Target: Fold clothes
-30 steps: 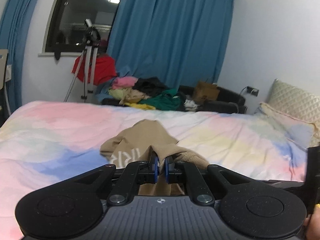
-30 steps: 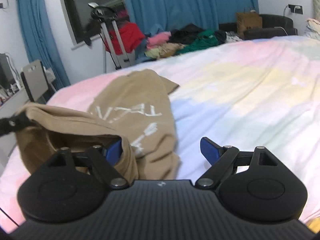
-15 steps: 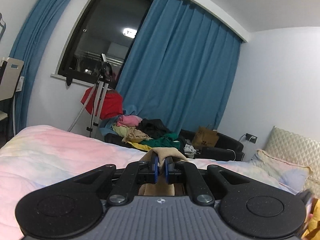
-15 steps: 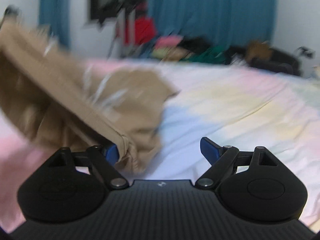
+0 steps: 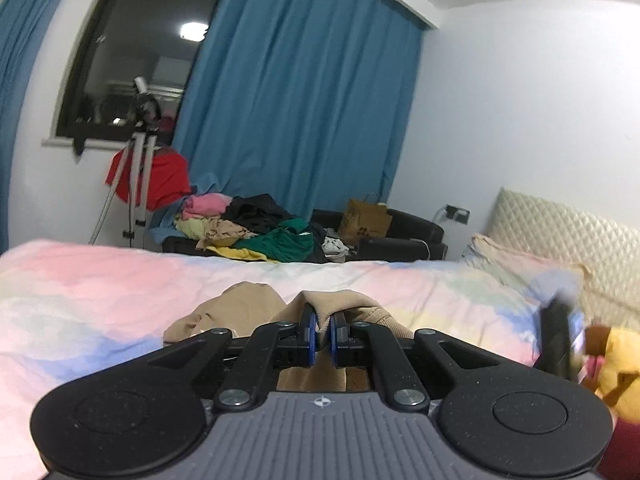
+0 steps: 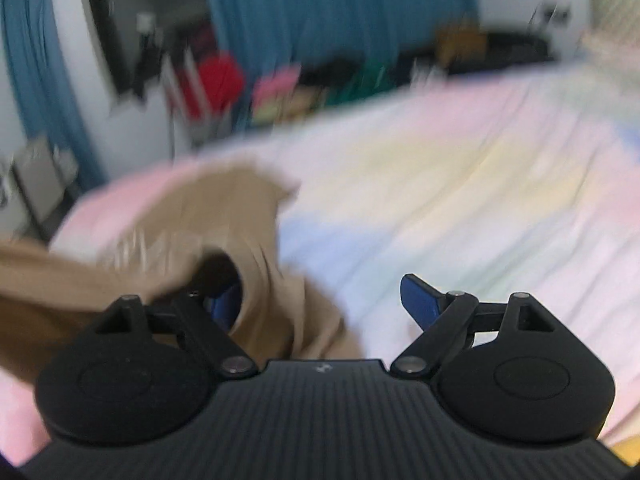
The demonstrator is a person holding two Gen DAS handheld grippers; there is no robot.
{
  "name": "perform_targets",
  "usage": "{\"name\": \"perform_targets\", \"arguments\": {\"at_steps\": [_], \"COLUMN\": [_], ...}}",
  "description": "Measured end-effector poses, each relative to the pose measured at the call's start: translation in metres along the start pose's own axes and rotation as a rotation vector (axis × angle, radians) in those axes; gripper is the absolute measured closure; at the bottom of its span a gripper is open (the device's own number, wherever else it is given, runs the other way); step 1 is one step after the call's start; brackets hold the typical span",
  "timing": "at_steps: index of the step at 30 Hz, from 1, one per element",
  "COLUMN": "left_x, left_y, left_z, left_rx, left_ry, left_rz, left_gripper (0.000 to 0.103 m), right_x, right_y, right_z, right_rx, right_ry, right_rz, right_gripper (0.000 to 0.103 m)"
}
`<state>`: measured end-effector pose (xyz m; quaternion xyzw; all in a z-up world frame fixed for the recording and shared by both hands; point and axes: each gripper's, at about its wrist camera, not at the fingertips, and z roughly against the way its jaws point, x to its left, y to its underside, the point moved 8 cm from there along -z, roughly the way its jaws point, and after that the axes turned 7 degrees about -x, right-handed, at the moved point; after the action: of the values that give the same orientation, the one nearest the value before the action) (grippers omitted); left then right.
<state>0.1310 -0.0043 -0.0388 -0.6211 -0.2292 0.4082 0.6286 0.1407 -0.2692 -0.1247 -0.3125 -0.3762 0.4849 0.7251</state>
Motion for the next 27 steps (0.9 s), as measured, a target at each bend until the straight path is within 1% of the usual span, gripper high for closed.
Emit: {"name": "perform_targets", "arguments": {"at_steps": [1, 2, 3, 4, 5, 6, 7, 9, 10, 11, 12, 15, 16, 17, 19, 21, 23, 27], "left_x": [0.007, 0.014, 0.022, 0.031, 0.04, 0.048, 0.055, 0.068, 0.072, 0.076, 0.08, 0.085, 0.083, 0.082, 0.076, 0.067, 0.057, 0.037], "left_y": [-0.001, -0.002, -0.002, 0.0, 0.002, 0.006, 0.011, 0.02, 0.023, 0.026, 0.029, 0.039, 0.04, 0.042, 0.046, 0.05, 0.055, 0.058], "left_z": [0.0, -0.001, -0.003, -0.006, -0.009, -0.012, -0.015, -0.022, -0.026, -0.03, -0.034, -0.04, -0.04, -0.04, -0.039, -0.035, -0.032, -0.026], "left_rx": [0.001, 0.004, 0.014, 0.033, 0.055, 0.08, 0.107, 0.16, 0.184, 0.208, 0.232, 0.3, 0.313, 0.326, 0.362, 0.385, 0.411, 0.44], "left_ry": [-0.014, -0.031, -0.048, -0.065, -0.082, -0.098, -0.113, -0.137, -0.144, -0.15, -0.157, -0.185, -0.18, -0.174, -0.163, -0.172, -0.17, -0.088], "left_rz": [0.022, 0.043, 0.068, 0.095, 0.122, 0.141, 0.154, 0.176, 0.18, 0.184, 0.189, 0.189, 0.18, 0.171, 0.11, 0.021, -0.051, -0.177], "left_gripper": [0.096, 0.096, 0.096, 0.096, 0.096, 0.096, 0.096, 0.096, 0.095, 0.095, 0.095, 0.088, 0.076, 0.059, 0.041, 0.037, 0.02, 0.019], "right_x": [0.006, 0.012, 0.016, 0.017, 0.017, 0.017, 0.018, 0.02, 0.022, 0.025, 0.028, 0.036, 0.036, 0.036, 0.037, 0.037, 0.038, 0.041], "right_y": [0.012, 0.021, 0.027, 0.027, 0.021, 0.013, 0.004, -0.013, -0.018, -0.019, -0.02, -0.023, -0.024, -0.024, -0.024, -0.024, -0.023, -0.019], "right_z": [-0.009, -0.015, -0.014, -0.011, -0.007, 0.001, 0.009, 0.026, 0.031, 0.033, 0.035, 0.04, 0.041, 0.043, 0.045, 0.047, 0.05, 0.047], "right_rx": [0.06, 0.097, 0.104, 0.094, 0.062, 0.011, -0.045, -0.155, -0.188, -0.197, -0.206, -0.227, -0.226, -0.224, -0.22, -0.217, -0.211, -0.194], "right_ry": [-0.012, -0.022, -0.021, -0.019, -0.02, -0.027, -0.037, -0.057, -0.068, -0.08, -0.092, -0.127, -0.136, -0.145, -0.162, -0.179, -0.195, -0.213], "right_rz": [0.032, 0.064, 0.073, 0.063, 0.042, 0.029, 0.029, 0.028, 0.033, 0.044, 0.055, 0.08, 0.073, 0.065, 0.051, 0.036, 0.021, -0.001], "right_gripper": [0.019, 0.02, 0.03, 0.034, 0.043, 0.054, 0.059, 0.073, 0.078, 0.086, 0.09, 0.091, 0.091, 0.091, 0.091, 0.091, 0.091, 0.091]}}
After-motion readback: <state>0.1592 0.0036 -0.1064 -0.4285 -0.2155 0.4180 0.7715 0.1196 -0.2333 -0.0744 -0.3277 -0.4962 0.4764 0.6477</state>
